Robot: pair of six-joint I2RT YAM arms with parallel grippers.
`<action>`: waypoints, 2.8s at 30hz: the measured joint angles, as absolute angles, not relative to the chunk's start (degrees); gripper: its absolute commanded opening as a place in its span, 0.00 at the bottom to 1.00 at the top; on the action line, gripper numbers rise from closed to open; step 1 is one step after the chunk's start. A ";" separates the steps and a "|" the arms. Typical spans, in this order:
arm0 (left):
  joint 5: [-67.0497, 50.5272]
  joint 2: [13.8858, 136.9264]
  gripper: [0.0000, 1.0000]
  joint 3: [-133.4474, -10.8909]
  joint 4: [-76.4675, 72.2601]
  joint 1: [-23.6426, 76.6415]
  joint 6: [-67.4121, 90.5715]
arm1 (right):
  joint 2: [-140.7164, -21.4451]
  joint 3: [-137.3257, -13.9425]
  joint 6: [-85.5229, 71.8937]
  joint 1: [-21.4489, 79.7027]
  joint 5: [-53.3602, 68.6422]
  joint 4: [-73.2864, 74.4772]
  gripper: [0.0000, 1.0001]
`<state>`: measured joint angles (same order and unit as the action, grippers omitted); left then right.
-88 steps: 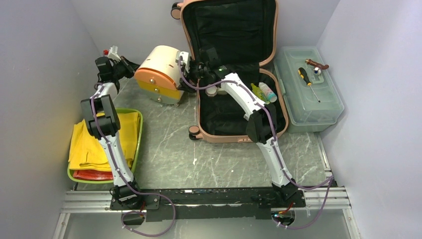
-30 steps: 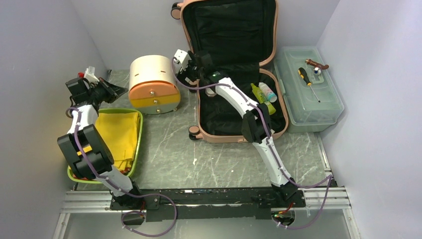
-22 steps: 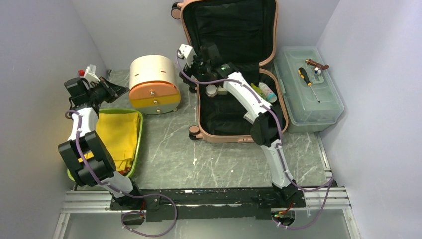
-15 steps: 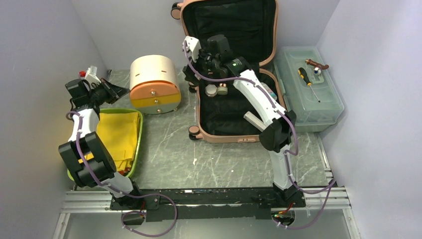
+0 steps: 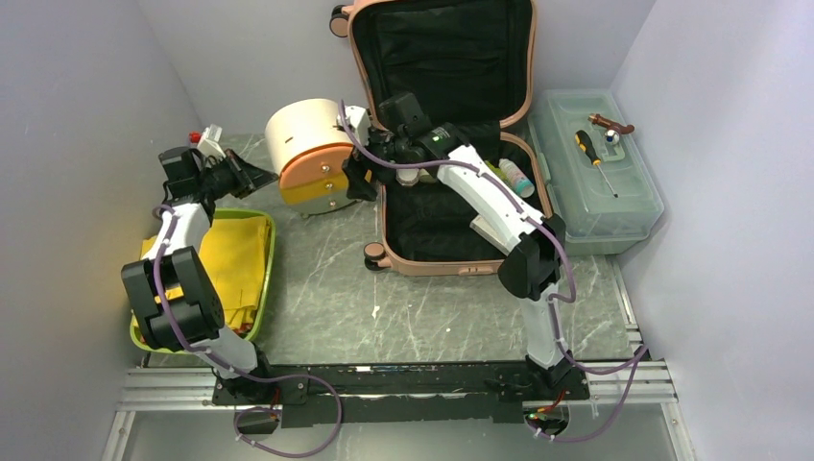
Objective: Open, take out, and arrange the luggage
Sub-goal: Open the drawer in the storage box.
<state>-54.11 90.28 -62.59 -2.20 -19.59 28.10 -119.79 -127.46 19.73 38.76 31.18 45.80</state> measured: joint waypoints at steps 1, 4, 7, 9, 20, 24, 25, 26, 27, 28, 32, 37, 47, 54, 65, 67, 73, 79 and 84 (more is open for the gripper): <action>-54.24 90.28 0.00 -62.59 -2.07 -19.38 28.10 | -119.79 -127.42 18.59 39.16 30.94 45.69 0.92; -54.52 90.26 0.00 -62.59 -1.78 -19.42 27.99 | -119.79 -126.93 15.00 40.25 29.10 44.40 0.90; -54.89 90.24 0.15 -62.61 -0.69 -20.51 27.88 | -119.92 -125.93 10.39 41.60 25.69 42.59 0.90; -55.33 90.15 0.34 -62.74 0.58 -21.98 27.64 | -120.36 -125.91 7.22 42.35 23.79 41.63 0.90; -53.80 81.65 1.00 -63.53 9.98 -31.81 18.46 | -126.72 -129.95 -9.82 44.49 19.92 35.51 0.93; -53.28 77.38 1.00 -63.96 14.17 -32.01 13.54 | -130.37 -133.97 -13.02 44.69 17.54 34.94 0.89; -53.23 76.66 0.99 -63.96 15.05 -32.14 12.56 | -131.44 -135.26 -13.85 44.73 16.53 34.83 0.87; -53.21 76.09 0.99 -63.96 15.77 -32.45 11.60 | -132.11 -136.03 -14.33 44.73 16.14 34.59 0.86; -53.12 75.61 0.99 -63.96 16.34 -32.93 10.87 | -132.90 -136.97 -15.00 44.73 15.38 34.48 0.83; -53.06 75.29 0.99 -63.96 16.84 -33.39 10.17 | -133.53 -137.73 -15.70 44.73 15.00 34.33 0.81; -52.97 74.70 1.00 -63.92 18.00 -34.76 8.75 | -134.74 -139.33 -18.02 44.53 13.50 34.24 0.72; -52.99 74.50 1.00 -62.96 18.20 -35.44 8.34 | -135.06 -141.01 -19.94 44.31 13.32 34.15 0.57; -53.04 74.48 1.00 -61.93 18.06 -35.51 8.23 | -135.13 -141.51 -20.62 44.27 11.99 34.09 0.54; -53.06 74.48 0.99 -61.91 17.87 -35.53 8.25 | -135.68 -141.51 -20.84 44.27 11.33 34.09 0.49; -53.10 74.46 1.00 -61.08 17.06 -35.77 8.43 | -137.64 -141.71 -20.97 44.29 10.92 34.13 0.34; -53.12 74.46 0.99 -61.08 17.02 -35.81 8.45 | -137.64 -141.82 -20.78 44.29 10.76 34.13 0.39; -53.15 74.46 0.99 -61.06 16.97 -35.81 8.67 | -137.64 -142.93 -20.49 44.29 10.48 34.15 0.45; -53.19 74.46 1.00 -60.71 16.80 -35.81 8.69 | -137.64 -143.68 -20.03 44.29 9.91 34.15 0.26; -53.25 74.46 0.99 -60.71 16.78 -35.81 8.69 | -137.64 -143.68 -19.51 44.18 9.47 34.20 0.11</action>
<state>-53.25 74.46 -60.71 16.78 -35.81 8.69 -137.64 -143.68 -19.51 44.18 9.47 34.20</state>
